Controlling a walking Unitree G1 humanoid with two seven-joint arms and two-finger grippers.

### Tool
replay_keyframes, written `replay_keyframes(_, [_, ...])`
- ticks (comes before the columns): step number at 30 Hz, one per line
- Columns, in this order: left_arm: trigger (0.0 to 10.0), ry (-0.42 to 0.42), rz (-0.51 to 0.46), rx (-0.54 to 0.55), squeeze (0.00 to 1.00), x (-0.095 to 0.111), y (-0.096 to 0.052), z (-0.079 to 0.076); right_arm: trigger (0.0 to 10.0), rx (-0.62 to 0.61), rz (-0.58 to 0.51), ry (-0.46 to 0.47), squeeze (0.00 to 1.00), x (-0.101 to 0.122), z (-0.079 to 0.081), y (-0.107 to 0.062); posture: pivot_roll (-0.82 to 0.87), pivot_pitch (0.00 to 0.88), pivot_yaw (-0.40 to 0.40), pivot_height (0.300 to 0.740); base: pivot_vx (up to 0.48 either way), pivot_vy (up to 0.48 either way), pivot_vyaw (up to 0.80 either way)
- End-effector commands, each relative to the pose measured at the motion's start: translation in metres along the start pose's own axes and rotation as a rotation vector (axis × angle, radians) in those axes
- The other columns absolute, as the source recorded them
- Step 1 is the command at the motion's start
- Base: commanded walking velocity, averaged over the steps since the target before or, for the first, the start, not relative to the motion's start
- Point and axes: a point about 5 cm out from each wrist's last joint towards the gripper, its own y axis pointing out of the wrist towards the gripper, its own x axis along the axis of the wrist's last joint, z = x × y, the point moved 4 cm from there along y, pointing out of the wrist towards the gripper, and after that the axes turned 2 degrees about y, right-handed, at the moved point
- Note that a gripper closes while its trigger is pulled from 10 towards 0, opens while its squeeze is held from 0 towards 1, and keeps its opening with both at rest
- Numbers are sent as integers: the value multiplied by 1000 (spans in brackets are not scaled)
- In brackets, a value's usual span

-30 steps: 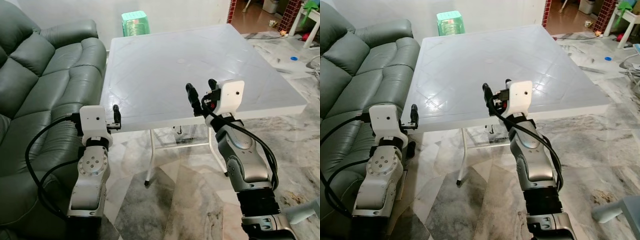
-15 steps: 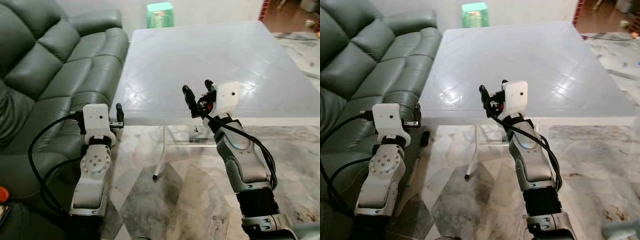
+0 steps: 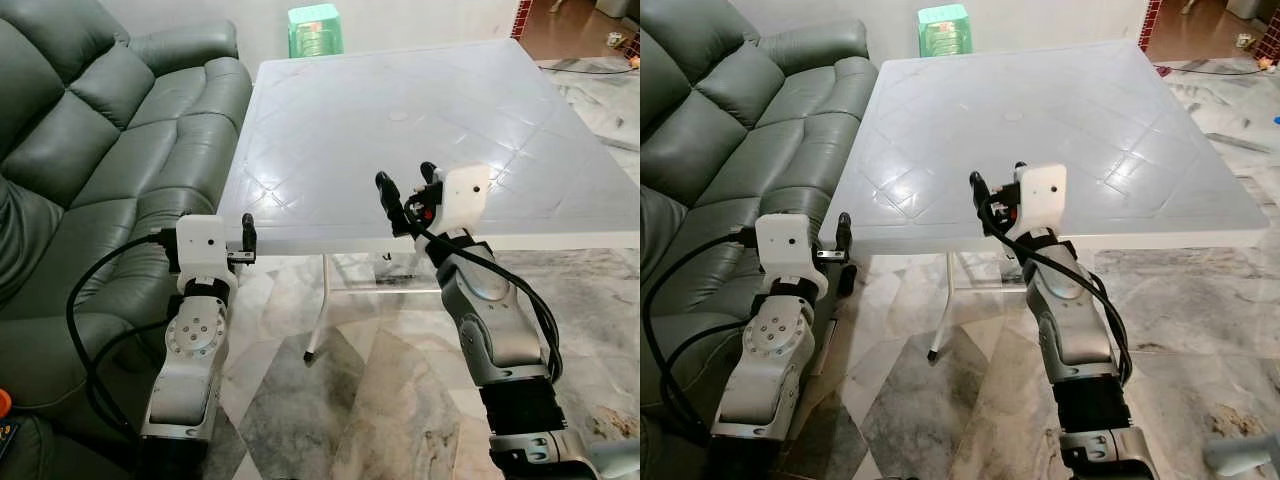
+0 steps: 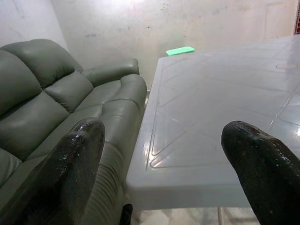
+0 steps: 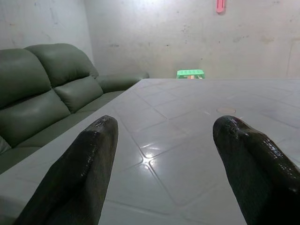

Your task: Picking trash to rubbish bin

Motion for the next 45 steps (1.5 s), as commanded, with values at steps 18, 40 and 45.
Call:
replay_keyframes(18, [10000,15,-17,-22,0,-4,-9,7,10000,6,28,9,0,-11,1,-7,-4,45,47,740,0,0,0])
replay_keyframes(40, [10000,6,-1,-34,0,-10,-14,5,10000,9,49,6,0,-16,1,-11,-5,46,44,740,-46,0,0])
replay_keyframes(45, [10000,6,7,-31,0,-13,-15,7,10000,1,63,12,0,-20,-1,-13,-6,47,44,740,-277,0,0])
